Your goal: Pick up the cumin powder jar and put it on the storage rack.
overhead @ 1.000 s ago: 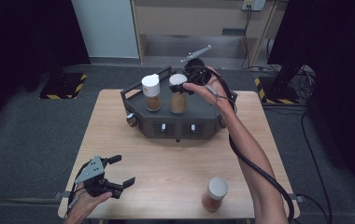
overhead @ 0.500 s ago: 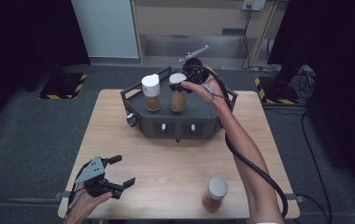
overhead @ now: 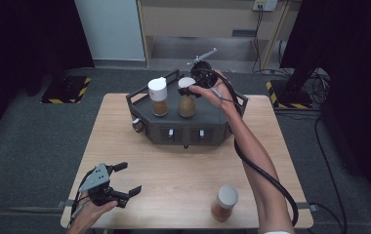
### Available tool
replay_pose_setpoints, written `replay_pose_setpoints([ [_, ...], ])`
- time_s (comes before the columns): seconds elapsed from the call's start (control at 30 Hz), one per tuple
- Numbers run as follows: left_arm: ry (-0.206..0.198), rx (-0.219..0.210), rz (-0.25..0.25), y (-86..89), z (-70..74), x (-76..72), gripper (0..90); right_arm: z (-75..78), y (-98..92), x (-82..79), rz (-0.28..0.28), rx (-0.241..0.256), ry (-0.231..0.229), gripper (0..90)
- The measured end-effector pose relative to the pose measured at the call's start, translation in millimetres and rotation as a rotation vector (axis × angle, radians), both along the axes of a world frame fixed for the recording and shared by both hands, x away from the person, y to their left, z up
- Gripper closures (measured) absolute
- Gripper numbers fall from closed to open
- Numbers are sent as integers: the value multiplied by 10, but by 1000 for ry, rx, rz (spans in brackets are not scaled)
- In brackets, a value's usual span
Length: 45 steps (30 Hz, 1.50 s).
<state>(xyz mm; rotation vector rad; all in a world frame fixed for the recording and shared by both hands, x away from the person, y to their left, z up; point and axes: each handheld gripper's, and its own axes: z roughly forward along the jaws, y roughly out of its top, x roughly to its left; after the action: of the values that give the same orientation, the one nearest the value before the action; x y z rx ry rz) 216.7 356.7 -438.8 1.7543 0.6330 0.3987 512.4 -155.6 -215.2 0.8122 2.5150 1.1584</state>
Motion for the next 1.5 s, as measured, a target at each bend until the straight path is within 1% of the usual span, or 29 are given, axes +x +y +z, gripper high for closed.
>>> replay_pose_setpoints([
  [0.17,-1,-1,-1,0,-1,0,10,-16,-8,13,-11,-4,8,342],
  [0.33,0,-1,0,1,-1,-1,10,-33,-19,25,-15,3,11,341],
  [0.43,1,-1,0,-3,-2,-1,10,-62,-18,19,-10,11,1,340],
  [0.67,0,2,-1,-2,2,-2,10,-99,-41,24,-8,25,-8,332],
  [0.73,-1,2,-1,-3,3,-3,10,-115,-63,23,-11,44,-5,265],
  [0.8,-1,3,-1,-4,4,-3,10,-143,-78,-10,-17,66,-33,166],
  [0.83,0,1,0,-6,3,-5,10,-151,-87,-21,-17,73,-42,131],
  [0.87,0,1,0,-6,3,-5,10,-151,-87,-21,-17,73,-42,131],
  [0.9,-1,1,0,-7,1,-5,10,-141,-81,-45,-17,69,-57,80],
  [0.93,-1,1,0,-7,1,-5,10,-131,-69,-65,-22,62,-67,75],
  [1.17,-1,-1,2,-8,0,-8,10,-91,-136,-99,-32,91,-85,70],
  [1.2,-1,-1,1,-8,0,-8,10,-58,-161,-113,-38,98,-89,73],
  [1.3,-1,0,1,-10,1,-8,10,-28,-193,-137,-44,106,-102,73],
  [1.33,-1,0,1,-10,1,-8,10,15,-238,-154,-42,121,-106,74],
  [1.5,0,1,1,-11,2,-7,10,115,-294,-227,-35,130,-130,76],
])
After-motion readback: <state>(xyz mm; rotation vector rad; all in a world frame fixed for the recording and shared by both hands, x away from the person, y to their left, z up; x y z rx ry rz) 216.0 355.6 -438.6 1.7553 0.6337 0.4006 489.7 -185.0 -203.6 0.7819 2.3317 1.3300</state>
